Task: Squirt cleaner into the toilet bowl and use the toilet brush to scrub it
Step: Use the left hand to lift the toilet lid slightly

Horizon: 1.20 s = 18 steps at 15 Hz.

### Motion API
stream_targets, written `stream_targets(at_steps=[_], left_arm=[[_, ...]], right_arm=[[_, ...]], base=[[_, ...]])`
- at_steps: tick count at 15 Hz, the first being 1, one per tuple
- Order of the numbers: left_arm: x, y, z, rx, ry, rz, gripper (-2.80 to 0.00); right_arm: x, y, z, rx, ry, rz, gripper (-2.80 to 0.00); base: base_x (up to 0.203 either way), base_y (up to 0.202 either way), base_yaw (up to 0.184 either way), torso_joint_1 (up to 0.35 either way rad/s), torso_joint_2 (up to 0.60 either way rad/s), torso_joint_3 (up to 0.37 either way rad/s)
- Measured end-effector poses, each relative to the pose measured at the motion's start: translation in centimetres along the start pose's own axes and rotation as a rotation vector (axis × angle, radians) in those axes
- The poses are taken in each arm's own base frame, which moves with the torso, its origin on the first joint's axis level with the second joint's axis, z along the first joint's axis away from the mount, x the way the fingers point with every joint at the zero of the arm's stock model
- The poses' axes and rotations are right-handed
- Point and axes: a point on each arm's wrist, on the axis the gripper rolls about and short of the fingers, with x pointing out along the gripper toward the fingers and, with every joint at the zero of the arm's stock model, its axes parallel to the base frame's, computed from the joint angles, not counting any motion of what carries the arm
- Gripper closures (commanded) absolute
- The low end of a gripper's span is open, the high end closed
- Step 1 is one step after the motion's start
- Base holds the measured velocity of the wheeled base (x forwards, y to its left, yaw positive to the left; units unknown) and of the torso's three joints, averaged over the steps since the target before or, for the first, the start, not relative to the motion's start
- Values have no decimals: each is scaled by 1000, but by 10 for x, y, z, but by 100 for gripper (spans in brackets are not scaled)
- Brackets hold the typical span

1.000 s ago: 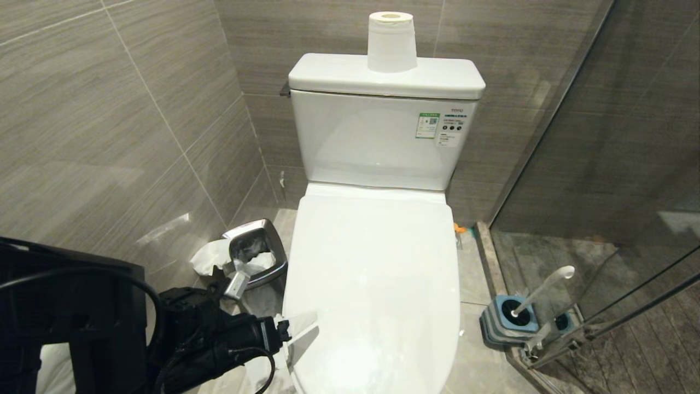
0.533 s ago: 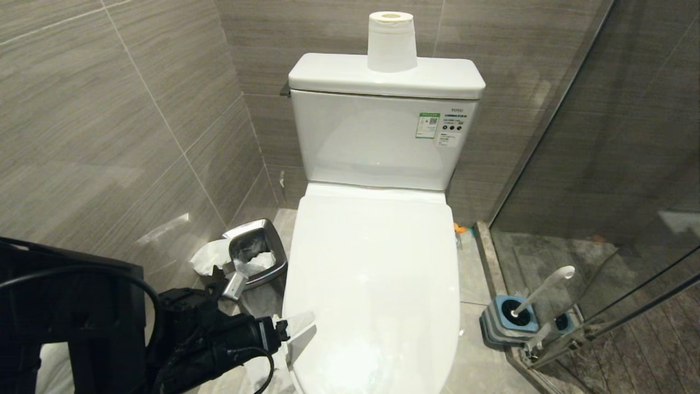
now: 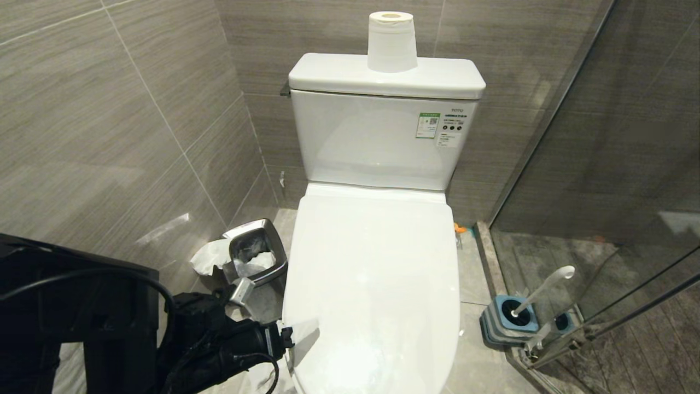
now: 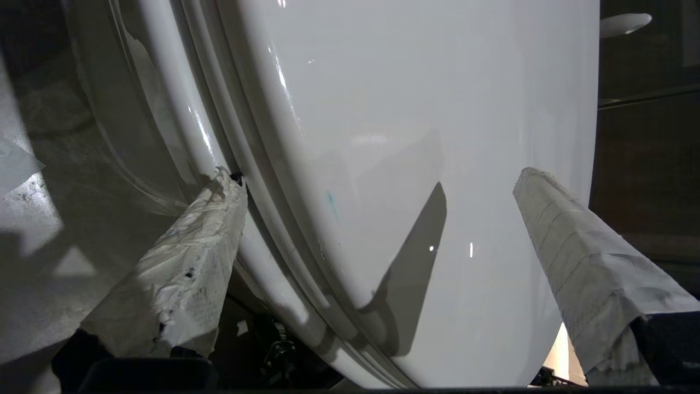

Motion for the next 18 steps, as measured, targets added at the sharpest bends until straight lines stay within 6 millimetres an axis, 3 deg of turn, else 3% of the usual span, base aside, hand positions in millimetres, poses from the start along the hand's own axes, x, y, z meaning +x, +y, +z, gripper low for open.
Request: stream_targets(at_steps=[13, 18], left_arm=[[6, -19, -28, 52, 112, -38, -280], [4, -24, -26, 29, 111, -47, -280]], right_arm=[[0, 0, 0, 0, 0, 0, 0], [0, 0, 0, 1, 0, 0, 0]], base=[[0, 0, 0, 0, 0, 0], [0, 0, 0, 0, 0, 0]])
